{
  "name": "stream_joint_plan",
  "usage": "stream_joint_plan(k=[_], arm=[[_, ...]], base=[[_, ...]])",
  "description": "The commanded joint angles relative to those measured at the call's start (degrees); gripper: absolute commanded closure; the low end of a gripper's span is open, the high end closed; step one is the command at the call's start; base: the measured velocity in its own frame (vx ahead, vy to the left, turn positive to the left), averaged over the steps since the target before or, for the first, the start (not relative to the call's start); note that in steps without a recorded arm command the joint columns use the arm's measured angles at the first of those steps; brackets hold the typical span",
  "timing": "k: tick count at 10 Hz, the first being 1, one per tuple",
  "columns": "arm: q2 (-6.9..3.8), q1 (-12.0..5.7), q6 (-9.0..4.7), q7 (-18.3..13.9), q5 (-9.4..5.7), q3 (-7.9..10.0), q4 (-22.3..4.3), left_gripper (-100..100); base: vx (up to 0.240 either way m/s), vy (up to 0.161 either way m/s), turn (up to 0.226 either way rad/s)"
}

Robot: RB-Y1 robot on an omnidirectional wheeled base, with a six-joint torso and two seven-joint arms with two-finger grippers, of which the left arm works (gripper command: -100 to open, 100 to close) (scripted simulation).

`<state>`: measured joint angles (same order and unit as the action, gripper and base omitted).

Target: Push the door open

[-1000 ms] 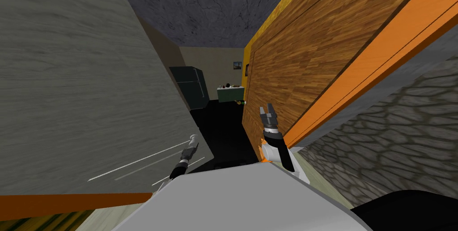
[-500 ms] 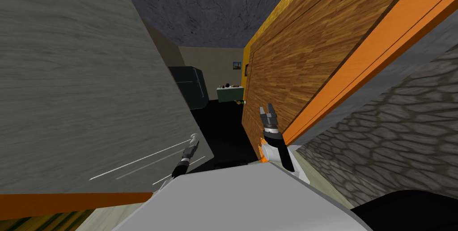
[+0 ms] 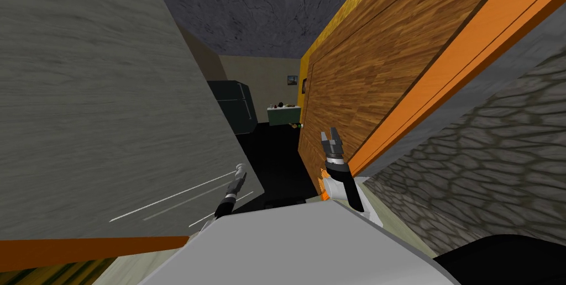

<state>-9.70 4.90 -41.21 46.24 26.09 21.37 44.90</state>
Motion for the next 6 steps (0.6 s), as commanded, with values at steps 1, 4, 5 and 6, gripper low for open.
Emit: stream_joint_plan(k=[1, 4, 5, 6], arm=[[0.02, -0.85, -0.88, -2.9, -2.13, -0.54, -0.7, -100], [0.13, -1.14, -1.13, -5.8, -3.46, -1.02, -1.0, -100], [0.27, -1.49, -1.41, -8.1, -5.00, -1.58, -1.2, -100], [0.27, -1.49, -1.41, -8.1, -5.00, -1.58, -1.2, -100]], base=[[-0.042, 0.009, -0.036], [-0.027, 0.009, -0.017], [-0.029, 0.010, -0.018], [-0.028, 0.007, -0.021]])
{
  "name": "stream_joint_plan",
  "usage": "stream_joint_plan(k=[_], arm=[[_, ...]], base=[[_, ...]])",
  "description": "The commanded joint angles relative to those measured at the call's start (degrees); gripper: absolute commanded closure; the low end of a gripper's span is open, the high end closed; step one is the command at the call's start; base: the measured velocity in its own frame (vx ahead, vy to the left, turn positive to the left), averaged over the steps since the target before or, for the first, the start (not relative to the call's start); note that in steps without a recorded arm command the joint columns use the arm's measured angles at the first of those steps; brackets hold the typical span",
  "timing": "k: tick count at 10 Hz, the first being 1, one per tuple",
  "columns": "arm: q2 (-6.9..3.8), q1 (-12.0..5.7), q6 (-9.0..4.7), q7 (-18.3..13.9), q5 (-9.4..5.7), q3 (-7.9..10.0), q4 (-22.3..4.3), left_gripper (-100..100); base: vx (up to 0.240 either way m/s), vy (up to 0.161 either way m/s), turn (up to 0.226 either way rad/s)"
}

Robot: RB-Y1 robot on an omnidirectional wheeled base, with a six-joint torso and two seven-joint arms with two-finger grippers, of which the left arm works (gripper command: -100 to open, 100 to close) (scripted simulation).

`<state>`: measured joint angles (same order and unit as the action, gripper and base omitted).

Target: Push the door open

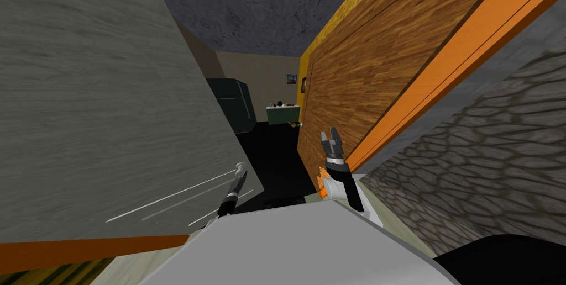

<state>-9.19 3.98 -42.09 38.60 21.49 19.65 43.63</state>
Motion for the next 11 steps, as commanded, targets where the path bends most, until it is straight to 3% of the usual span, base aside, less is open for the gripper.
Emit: stream_joint_plan(k=[1, 2, 3, 4, 5, 7, 8, 10, 11], arm=[[-0.10, -0.92, -0.80, -2.8, -1.94, -0.42, -0.2, -100], [0.03, -1.26, -1.08, -4.2, -3.49, -0.97, -0.4, -100], [0.03, -1.26, -1.08, -5.2, -3.49, -0.97, -0.4, -100], [0.17, -1.60, -1.36, -6.9, -5.03, -1.53, -0.7, -100], [0.17, -1.60, -1.36, -7.5, -5.03, -1.53, -0.7, -100], [0.48, -2.36, -1.99, -11.3, -8.44, -2.77, -1.2, -100], [0.48, -2.36, -1.99, -12.3, -8.44, -2.77, -1.2, -100], [0.78, -3.12, -2.61, -15.9, -11.85, -4.00, -1.8, -100], [0.78, -3.12, -2.61, -17.0, -11.85, -4.00, -1.8, -100]], base=[[-0.036, 0.006, -0.026], [-0.055, 0.011, -0.044], [-0.035, 0.010, -0.015], [-0.033, 0.007, -0.025], [-0.030, 0.007, -0.005], [-0.046, 0.015, -0.028], [-0.042, 0.026, -0.011], [-0.049, 0.023, -0.035], [-0.038, 0.012, -0.013]])
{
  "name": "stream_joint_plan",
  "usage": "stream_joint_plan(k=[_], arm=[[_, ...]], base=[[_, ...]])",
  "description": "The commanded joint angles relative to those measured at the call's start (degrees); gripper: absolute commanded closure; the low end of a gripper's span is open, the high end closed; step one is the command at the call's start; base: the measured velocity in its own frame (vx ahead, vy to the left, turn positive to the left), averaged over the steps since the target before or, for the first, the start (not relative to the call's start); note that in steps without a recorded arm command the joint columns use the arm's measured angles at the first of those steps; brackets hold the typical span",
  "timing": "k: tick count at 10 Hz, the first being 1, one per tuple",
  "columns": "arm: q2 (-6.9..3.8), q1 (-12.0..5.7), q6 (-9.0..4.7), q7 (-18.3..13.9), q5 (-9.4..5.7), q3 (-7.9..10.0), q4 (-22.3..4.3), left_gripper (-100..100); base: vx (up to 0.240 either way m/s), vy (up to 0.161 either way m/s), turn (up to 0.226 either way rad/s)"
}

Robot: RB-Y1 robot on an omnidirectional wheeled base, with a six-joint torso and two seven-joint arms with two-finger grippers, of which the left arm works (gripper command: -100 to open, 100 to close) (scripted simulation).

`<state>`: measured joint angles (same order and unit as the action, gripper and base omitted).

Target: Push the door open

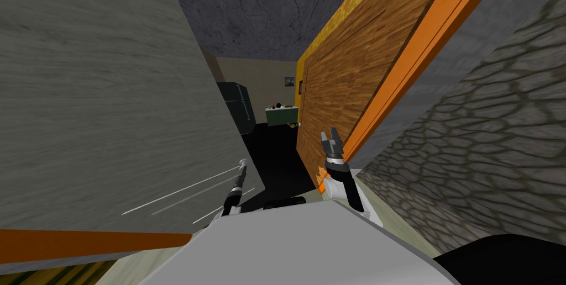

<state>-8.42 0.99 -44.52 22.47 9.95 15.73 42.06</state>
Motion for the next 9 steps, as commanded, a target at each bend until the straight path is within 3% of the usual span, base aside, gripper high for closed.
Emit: stream_joint_plan(k=[1, 2, 4, 5, 6, 7, 9], arm=[[0.18, -0.54, -0.52, -2.9, -2.13, -0.74, -0.5, -100], [0.18, -0.54, -0.52, -3.3, -2.13, -0.74, -0.5, -100], [0.52, -1.35, -1.18, -7.0, -5.76, -2.05, -1.1, -100], [0.52, -1.35, -1.18, -8.0, -5.76, -2.05, -1.1, -100], [0.69, -1.75, -1.51, -10.1, -7.57, -2.71, -1.4, -100], [0.69, -1.75, -1.51, -10.4, -7.57, -2.71, -1.4, -100], [1.05, -2.58, -2.19, -14.1, -11.30, -4.06, -2.0, -100]], base=[[-0.038, 0.006, -0.025], [-0.032, 0.006, -0.014], [-0.046, 0.010, -0.039], [-0.044, 0.015, -0.015], [-0.037, 0.015, -0.028], [-0.034, 0.009, -0.016], [-0.052, 0.011, -0.040]])
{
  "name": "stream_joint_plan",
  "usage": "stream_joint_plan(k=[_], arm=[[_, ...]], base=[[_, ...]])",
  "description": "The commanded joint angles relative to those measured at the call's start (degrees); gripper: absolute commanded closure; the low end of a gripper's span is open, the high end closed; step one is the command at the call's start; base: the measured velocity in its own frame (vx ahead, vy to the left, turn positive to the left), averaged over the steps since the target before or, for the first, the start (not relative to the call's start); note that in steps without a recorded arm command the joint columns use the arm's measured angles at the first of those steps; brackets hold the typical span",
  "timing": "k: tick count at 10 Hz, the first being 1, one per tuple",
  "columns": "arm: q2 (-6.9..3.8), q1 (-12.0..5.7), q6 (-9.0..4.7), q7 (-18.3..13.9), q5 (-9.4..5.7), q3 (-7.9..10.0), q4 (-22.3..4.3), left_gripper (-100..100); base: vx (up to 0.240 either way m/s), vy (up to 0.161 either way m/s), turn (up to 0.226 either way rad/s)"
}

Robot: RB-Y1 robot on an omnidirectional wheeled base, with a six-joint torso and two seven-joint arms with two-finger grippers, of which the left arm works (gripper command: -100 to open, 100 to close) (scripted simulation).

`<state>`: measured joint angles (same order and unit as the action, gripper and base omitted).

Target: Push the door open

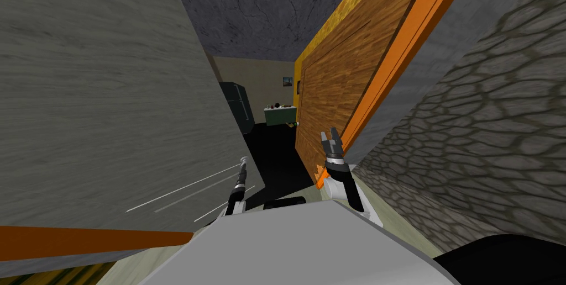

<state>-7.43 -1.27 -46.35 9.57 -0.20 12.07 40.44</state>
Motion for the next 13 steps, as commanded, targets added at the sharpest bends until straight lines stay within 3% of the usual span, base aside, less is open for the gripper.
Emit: stream_joint_plan(k=[1, 2, 3, 5, 6, 7, 8, 10, 11, 12, 13], arm=[[0.05, -0.32, -0.37, -2.3, -1.15, -0.40, -0.4, -100], [0.23, -0.74, -0.71, -4.2, -3.02, -1.08, -0.7, -100], [0.23, -0.74, -0.71, -4.6, -3.02, -1.08, -0.7, -100], [0.61, -1.57, -1.39, -8.4, -6.75, -2.43, -1.3, -100], [0.61, -1.57, -1.39, -9.4, -6.75, -2.43, -1.3, -100], [0.80, -1.98, -1.73, -11.4, -8.62, -3.11, -1.6, -100], [0.80, -1.98, -1.73, -11.8, -8.62, -3.11, -1.6, -100], [1.18, -2.82, -2.41, -15.6, -12.35, -4.46, -2.2, -100], [1.18, -2.82, -2.41, -16.5, -12.35, -4.46, -2.2, -100], [1.37, -3.22, -2.74, -18.6, -14.17, -5.11, -2.5, -100], [1.37, -3.22, -2.74, -18.9, -14.17, -5.11, -2.5, -100]], base=[[-0.045, 0.009, -0.016], [-0.047, 0.006, -0.021], [-0.034, 0.009, -0.014], [-0.045, 0.017, -0.039], [-0.047, 0.013, -0.019], [-0.046, 0.014, -0.026], [-0.033, 0.008, -0.018], [-0.053, 0.006, -0.035], [-0.048, 0.014, -0.019], [-0.037, 0.010, -0.030], [-0.031, 0.007, -0.016]])
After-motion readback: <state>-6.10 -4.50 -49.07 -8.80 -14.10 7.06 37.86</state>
